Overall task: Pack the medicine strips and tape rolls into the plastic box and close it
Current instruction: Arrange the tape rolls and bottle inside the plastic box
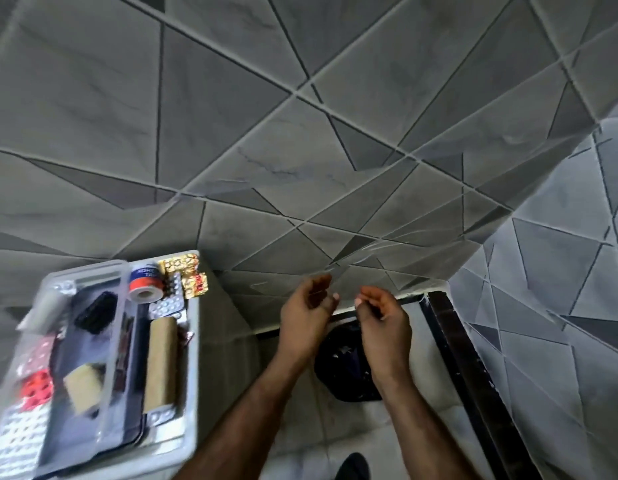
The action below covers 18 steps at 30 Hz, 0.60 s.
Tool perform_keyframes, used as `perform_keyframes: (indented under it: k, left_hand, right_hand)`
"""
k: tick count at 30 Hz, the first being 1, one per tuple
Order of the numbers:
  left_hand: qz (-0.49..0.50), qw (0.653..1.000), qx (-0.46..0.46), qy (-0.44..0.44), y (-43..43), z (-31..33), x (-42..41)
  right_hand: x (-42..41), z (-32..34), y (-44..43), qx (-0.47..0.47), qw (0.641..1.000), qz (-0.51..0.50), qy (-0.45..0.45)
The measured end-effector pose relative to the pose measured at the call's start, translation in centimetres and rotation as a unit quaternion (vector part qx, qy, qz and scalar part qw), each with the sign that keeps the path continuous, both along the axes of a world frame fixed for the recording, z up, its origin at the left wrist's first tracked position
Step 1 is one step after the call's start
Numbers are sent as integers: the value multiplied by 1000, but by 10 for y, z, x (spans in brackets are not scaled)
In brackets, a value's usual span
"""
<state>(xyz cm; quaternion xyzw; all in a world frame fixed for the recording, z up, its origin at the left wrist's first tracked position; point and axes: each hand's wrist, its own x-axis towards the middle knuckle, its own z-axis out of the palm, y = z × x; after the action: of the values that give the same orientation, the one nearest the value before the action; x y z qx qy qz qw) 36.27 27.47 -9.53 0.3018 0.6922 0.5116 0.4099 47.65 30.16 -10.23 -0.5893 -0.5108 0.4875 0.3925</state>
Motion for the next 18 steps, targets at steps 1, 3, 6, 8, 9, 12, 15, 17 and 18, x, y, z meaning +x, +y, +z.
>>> perform_keyframes:
  k: [1,3,6,8,9,12,15,17,18]
  left_hand:
    - [1,1000,11,4,-8,11,-3]
    - [-3,999,29,23,-26,33,-11]
    - [9,997,57,44,-54,58,-31]
    - [16,996,72,49,-71,68,-47]
    - [19,996,74,48,-80,72,-55]
    - [19,995,76,63,-110,82,-84]
    - [34,995,72,63,-142,90,-121]
    - [33,994,80,61,-158,95,-142]
    - [36,994,86,61,-168,97,-156]
  right_hand:
    - [-5,10,-7,6,1000,4,13]
    - [-17,30,-20,19,999,18,33]
    - [-37,55,-39,34,997,38,54]
    - [-52,69,-53,48,995,63,58]
    - [-60,75,-60,51,994,74,62]
    - [-87,86,-82,58,991,93,76]
    - [-123,94,-108,67,990,94,78]
    - [-143,97,-124,71,990,92,79]
    - [-156,98,-133,72,990,93,83]
